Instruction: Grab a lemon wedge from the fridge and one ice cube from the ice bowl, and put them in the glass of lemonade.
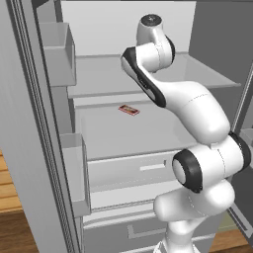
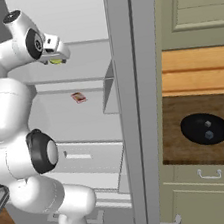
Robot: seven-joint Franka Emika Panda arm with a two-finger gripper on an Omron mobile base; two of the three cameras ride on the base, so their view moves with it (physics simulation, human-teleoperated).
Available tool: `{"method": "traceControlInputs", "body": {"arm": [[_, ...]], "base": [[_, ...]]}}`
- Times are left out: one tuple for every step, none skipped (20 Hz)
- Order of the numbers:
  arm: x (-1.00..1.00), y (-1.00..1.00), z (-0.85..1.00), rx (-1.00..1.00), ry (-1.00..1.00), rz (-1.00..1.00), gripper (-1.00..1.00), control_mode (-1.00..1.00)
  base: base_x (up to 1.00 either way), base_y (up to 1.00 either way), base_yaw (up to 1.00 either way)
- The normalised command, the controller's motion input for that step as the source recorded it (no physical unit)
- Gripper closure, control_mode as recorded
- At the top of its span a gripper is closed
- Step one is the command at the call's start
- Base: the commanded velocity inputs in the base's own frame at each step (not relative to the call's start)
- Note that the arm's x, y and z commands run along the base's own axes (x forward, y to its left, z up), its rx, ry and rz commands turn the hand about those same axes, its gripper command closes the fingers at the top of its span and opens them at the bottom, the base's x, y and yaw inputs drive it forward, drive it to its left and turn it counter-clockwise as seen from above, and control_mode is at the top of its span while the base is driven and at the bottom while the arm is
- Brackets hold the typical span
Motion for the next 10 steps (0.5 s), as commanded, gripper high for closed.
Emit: {"method": "traceControlInputs", "body": {"arm": [[0.13, 0.0, -0.14, 0.0, -0.04, -0.18, -1.0, -1.0], [0.23, 0.0, -0.14, 0.0, -0.02, -0.19, -1.0, -1.0], [0.31, 0.0, -0.11, 0.0, 0.0, -0.2, -1.0, -1.0], [0.35, 0.0, -0.09, 0.0, 0.0, -0.2, -1.0, -1.0], [0.35, 0.0, -0.04, 0.0, 0.0, -0.2, -1.0, -1.0], [0.21, 0.0, 0.0, 0.0, 0.0, -0.19, -1.0, -1.0], [0.16, 0.0, -0.01, 0.0, 0.0, -0.17, -1.0, -1.0], [0.23, 0.0, 0.0, 0.0, 0.0, -0.17, -1.0, -1.0], [0.26, 0.0, -0.03, 0.0, 0.0, -0.14, -1.0, -1.0], [0.29, 0.0, -0.09, 0.0, 0.01, -0.09, -1.0, -1.0]], "base": [[0.0, 0.0, 0.0], [0.0, 0.0, 0.0], [0.0, 0.0, 0.0], [0.0, 0.0, 0.0], [0.0, 0.0, 0.0], [0.0, 0.0, 0.0], [0.0, 0.0, 0.0], [0.0, 0.0, 0.0], [0.0, 0.0, 0.0], [0.0, 0.0, 0.0]]}}
